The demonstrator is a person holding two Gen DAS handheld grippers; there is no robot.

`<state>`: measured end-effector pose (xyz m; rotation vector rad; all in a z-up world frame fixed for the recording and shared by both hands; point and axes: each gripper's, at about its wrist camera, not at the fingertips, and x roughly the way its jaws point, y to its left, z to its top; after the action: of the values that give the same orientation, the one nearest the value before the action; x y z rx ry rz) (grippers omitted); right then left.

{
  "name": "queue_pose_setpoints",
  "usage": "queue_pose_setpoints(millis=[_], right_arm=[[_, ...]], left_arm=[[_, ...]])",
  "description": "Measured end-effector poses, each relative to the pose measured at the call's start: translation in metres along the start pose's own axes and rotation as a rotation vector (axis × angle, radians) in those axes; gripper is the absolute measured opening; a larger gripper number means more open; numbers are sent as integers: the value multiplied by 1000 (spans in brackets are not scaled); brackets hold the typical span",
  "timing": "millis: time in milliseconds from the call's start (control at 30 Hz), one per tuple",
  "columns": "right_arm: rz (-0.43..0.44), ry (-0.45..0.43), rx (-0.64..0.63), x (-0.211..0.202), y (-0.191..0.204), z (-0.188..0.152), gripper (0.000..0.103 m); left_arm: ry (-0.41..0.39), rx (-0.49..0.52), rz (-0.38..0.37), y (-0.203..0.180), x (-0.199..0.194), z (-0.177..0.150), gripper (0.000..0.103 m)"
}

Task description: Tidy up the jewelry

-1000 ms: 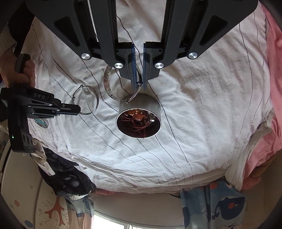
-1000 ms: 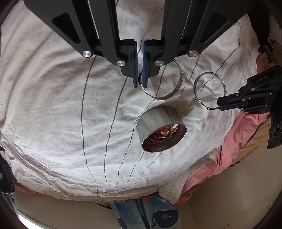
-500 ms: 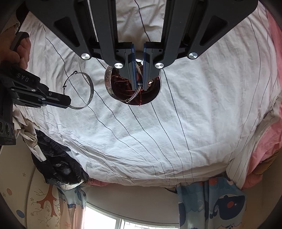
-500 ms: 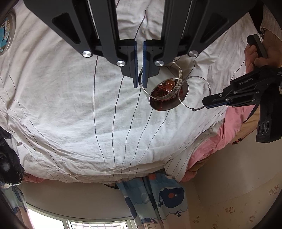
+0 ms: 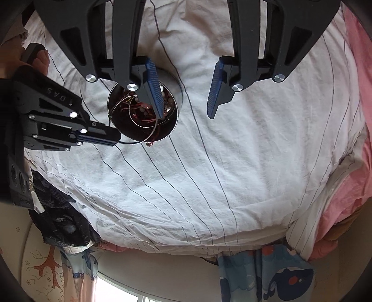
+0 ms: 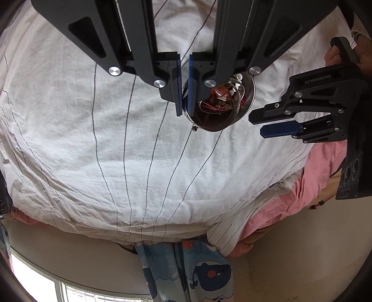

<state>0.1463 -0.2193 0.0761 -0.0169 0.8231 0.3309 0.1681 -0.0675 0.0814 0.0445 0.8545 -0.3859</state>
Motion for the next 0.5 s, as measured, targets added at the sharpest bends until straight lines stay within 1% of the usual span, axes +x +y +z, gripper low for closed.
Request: queue_pose_setpoints(millis=[67,133,167,233,267,300,333,367,433,500], right_arm=[[-6,32,-38,11,12,1,5],[-30,73,-76,22,21,-1,6],[-48,76,-79,23,23,-2,6],[-61,57,-66,15,21,-5,9],[-71,36,-56,6,19,-7,17],[-82,17,-47,-4,17,-10,26],[-88,1,-36,-15,14,-15,28],[-86,-13,-21,-25,12,-21,29],[-99,-26,11,-46,8,-42,33],[-104,-39,59,-64,6,-69,51]], left_arm=[[-8,-8,11,3,-8,-3,44],[-19,7,31,0,-18,-10,52],[-25,17,46,-2,-23,-14,55],[-31,36,67,-10,-32,-25,64],[-30,47,72,-14,-35,-32,67],[-28,53,77,-17,-38,-38,72],[-27,54,87,-21,-40,-46,77],[-25,51,96,-24,-43,-53,79],[-20,40,117,-30,-47,-68,86],[-18,17,134,-36,-49,-83,89]])
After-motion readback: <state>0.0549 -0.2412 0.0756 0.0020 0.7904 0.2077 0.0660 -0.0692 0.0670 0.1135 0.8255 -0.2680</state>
